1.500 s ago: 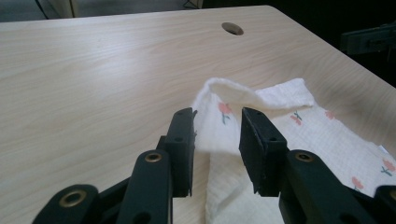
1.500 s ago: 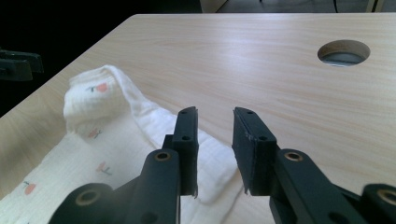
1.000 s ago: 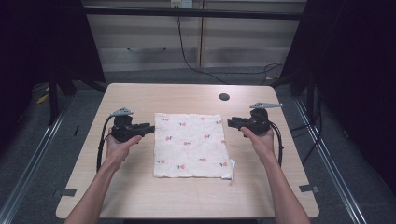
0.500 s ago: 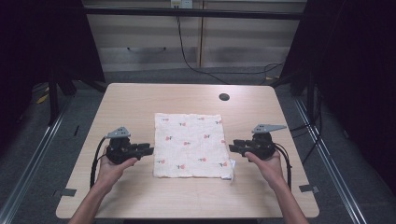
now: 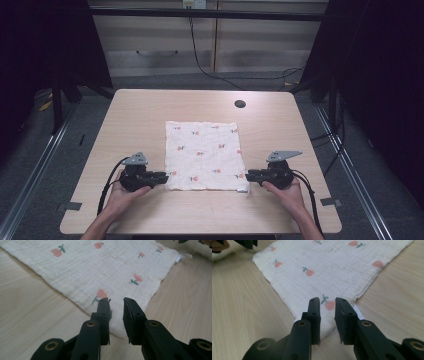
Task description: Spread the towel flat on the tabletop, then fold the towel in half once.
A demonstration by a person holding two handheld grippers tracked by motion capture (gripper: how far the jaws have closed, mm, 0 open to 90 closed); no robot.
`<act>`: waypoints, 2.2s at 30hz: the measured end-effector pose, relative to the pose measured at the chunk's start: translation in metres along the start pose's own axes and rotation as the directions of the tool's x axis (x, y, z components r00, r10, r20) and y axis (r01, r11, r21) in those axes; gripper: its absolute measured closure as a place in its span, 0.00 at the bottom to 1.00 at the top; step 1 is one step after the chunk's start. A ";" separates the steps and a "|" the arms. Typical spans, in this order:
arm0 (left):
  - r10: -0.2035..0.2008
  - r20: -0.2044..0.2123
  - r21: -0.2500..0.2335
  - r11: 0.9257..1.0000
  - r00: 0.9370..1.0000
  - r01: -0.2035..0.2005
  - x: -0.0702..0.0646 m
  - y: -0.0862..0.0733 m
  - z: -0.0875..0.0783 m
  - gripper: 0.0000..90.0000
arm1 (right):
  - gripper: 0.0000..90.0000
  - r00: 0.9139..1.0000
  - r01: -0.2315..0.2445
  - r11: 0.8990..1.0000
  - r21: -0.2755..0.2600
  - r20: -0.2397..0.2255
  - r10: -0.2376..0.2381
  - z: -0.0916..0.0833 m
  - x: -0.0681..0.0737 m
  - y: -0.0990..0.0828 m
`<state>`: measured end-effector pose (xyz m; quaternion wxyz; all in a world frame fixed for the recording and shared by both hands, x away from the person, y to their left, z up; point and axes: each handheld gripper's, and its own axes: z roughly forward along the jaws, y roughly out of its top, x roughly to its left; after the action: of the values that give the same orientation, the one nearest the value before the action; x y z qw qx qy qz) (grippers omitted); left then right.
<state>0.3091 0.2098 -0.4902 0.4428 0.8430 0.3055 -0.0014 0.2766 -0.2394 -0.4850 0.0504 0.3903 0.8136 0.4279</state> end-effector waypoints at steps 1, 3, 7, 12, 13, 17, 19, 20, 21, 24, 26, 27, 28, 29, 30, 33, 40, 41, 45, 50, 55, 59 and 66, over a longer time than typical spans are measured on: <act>-0.001 -0.001 0.001 1.000 1.000 0.001 0.000 0.000 -0.001 0.81 | 0.82 1.000 -0.005 1.000 -0.001 -0.007 0.005 0.001 0.001 -0.001; -0.019 -0.012 -0.003 1.000 1.000 0.019 0.004 -0.002 -0.003 0.79 | 0.79 1.000 0.010 1.000 0.018 -0.003 -0.010 0.003 0.005 -0.003; -0.040 -0.015 -0.011 0.999 0.999 0.040 0.005 -0.005 -0.006 0.76 | 0.68 1.000 0.016 0.998 0.054 0.022 -0.018 0.010 0.007 -0.007; -0.029 -0.016 0.008 1.000 0.999 0.030 0.002 -0.007 0.000 0.74 | 0.66 0.999 0.033 0.998 0.057 0.024 -0.034 0.010 0.007 -0.007; -0.029 -0.013 0.014 0.999 1.000 0.029 0.001 -0.007 0.002 0.73 | 0.66 0.999 0.033 0.997 0.069 0.024 -0.034 0.011 0.008 -0.008; -0.014 -0.023 0.037 0.999 1.000 0.014 0.000 -0.008 0.008 0.70 | 0.66 0.999 0.043 0.995 0.089 0.029 -0.045 0.013 0.008 -0.010; -0.012 -0.027 0.048 0.999 1.000 0.013 0.000 -0.009 0.009 0.70 | 0.66 0.999 0.042 0.995 0.094 0.027 -0.044 0.014 0.007 -0.011; -0.011 -0.029 0.053 0.999 0.999 0.013 0.000 -0.009 0.010 0.70 | 0.66 0.999 0.035 0.995 0.090 0.025 -0.037 0.014 0.007 -0.011; -0.008 -0.033 0.054 0.999 0.999 0.010 -0.001 -0.009 0.010 0.71 | 0.69 0.999 0.035 0.996 0.084 0.024 -0.037 0.014 0.007 -0.012; 0.014 -0.044 0.058 0.998 0.999 -0.012 -0.004 -0.008 0.012 0.71 | 0.80 0.997 0.068 0.994 0.084 0.030 -0.071 0.014 0.009 -0.013; 0.046 -0.048 0.069 0.997 0.998 -0.043 -0.006 -0.009 0.012 0.79 | 0.87 0.997 0.073 0.993 0.090 0.028 -0.075 0.015 0.012 -0.012; 0.062 -0.053 0.074 0.996 0.997 -0.058 -0.006 -0.009 0.012 0.84 | 0.90 0.996 0.079 0.992 0.097 0.028 -0.082 0.016 0.013 -0.012; 0.059 -0.060 0.077 0.996 0.996 -0.054 -0.007 -0.008 0.012 0.85 | 0.92 0.996 0.084 0.992 0.098 0.029 -0.087 0.016 0.013 -0.012; 0.052 -0.064 0.079 0.996 0.997 -0.047 -0.007 -0.008 0.012 0.88 | 0.93 0.996 0.075 0.992 0.100 0.033 -0.079 0.016 0.014 -0.012; 0.049 -0.064 0.082 0.996 0.997 -0.043 -0.007 -0.008 0.012 0.91 | 0.95 0.997 0.071 0.993 0.098 0.033 -0.075 0.017 0.014 -0.012; 0.040 -0.068 0.083 0.996 0.997 -0.035 -0.008 -0.009 0.011 0.97 | 0.97 0.997 0.066 0.993 0.103 0.037 -0.070 0.016 0.018 -0.013; 0.002 -0.056 0.090 0.996 0.998 0.003 -0.016 -0.016 0.004 0.98 | 0.97 0.997 0.075 0.992 0.105 0.005 -0.076 0.011 0.028 -0.020; 0.000 -0.054 0.091 0.996 0.999 0.005 -0.018 -0.018 0.004 0.98 | 0.97 0.997 0.074 0.992 0.105 0.000 -0.075 0.010 0.030 -0.022; 0.021 -0.018 0.103 0.995 1.000 -0.019 -0.030 -0.024 0.001 0.98 | 0.97 0.999 0.047 0.994 0.101 -0.008 -0.046 0.001 0.036 -0.032; 0.028 0.013 0.120 0.992 1.000 -0.030 -0.042 -0.031 -0.004 0.98 | 0.97 0.999 0.052 0.993 0.109 -0.015 -0.050 -0.009 0.047 -0.043; 0.020 0.049 0.135 0.991 0.999 -0.026 -0.048 -0.037 -0.010 0.96 | 0.91 0.998 0.040 0.992 0.118 -0.051 -0.035 -0.015 0.056 -0.050; 0.011 0.039 0.116 0.993 0.999 -0.016 -0.047 -0.037 -0.013 0.85 | 0.80 0.997 0.041 0.996 0.078 -0.061 -0.037 -0.018 0.056 -0.044; -0.012 0.041 0.024 1.000 0.999 0.011 -0.036 -0.017 -0.015 0.75 | 0.77 0.997 0.062 0.998 -0.021 -0.041 -0.062 -0.022 0.033 -0.001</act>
<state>0.2671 0.2102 -0.4840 0.4389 0.8462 0.3011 -0.0252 0.2444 -0.2322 -0.4632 0.0505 0.3553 0.8220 0.4422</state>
